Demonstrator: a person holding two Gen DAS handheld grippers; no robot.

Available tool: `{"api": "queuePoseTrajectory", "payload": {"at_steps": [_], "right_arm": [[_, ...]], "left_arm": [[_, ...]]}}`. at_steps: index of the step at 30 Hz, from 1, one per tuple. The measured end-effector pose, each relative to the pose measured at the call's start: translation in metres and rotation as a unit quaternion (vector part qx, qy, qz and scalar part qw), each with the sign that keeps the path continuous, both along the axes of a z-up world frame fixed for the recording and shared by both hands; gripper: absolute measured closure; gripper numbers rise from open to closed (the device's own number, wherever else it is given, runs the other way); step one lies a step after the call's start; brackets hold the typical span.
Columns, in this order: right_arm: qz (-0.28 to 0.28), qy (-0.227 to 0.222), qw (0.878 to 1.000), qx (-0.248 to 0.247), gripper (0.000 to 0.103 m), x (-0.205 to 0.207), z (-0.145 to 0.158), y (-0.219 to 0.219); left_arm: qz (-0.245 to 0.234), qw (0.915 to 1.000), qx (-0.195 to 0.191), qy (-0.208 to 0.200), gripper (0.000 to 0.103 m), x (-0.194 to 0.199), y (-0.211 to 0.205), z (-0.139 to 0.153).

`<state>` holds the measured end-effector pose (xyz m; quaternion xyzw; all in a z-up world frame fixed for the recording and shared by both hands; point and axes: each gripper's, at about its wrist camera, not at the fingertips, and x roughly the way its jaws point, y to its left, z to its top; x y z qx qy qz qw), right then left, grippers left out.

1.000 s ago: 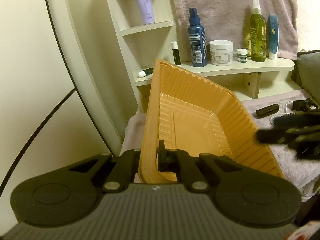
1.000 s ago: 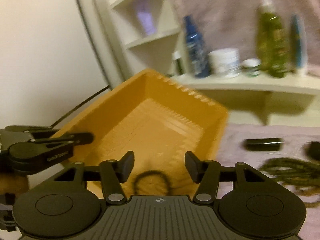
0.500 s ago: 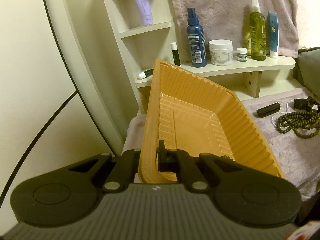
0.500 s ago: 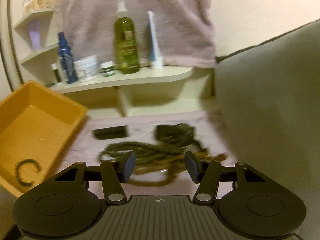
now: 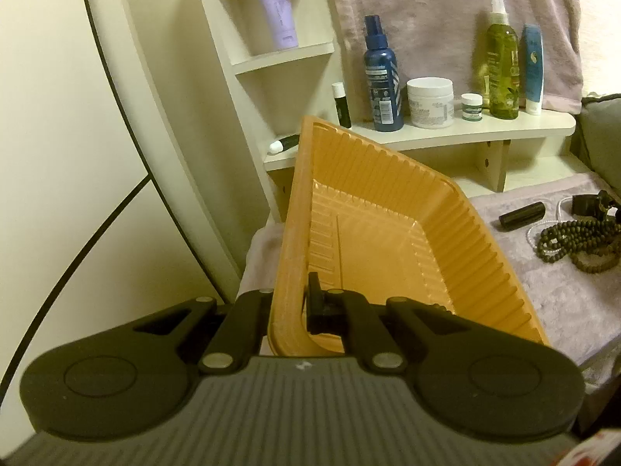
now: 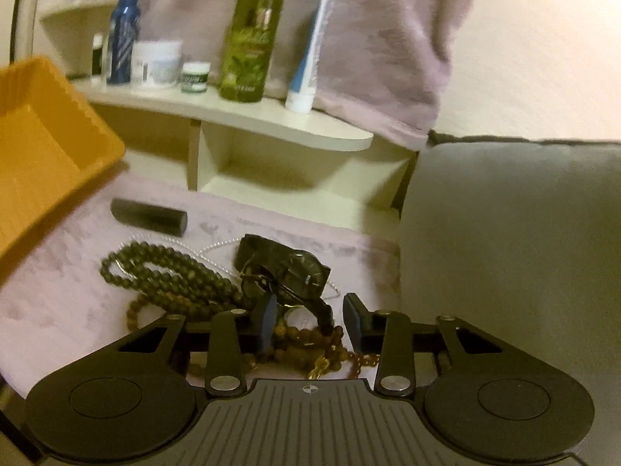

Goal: Organize jewelry

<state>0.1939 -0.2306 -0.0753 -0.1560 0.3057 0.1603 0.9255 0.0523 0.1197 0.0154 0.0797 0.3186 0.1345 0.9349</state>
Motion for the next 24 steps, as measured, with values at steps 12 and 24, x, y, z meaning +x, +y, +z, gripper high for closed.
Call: {"api": "queuePoseTrajectory", "payload": {"at_steps": [12, 24], "right_arm": [[0.012, -0.036, 0.998, -0.051, 0.091, 0.004, -0.005, 0.009], [0.016, -0.074, 0.997, 0.023, 0.097, -0.009, 0.041, 0.014]], "left_arm": [[0.001, 1.0, -0.001, 0.0, 0.1, 0.001, 0.0, 0.0], [0.001, 1.0, -0.003, 0.0, 0.1, 0.003, 0.0, 0.0]]}}
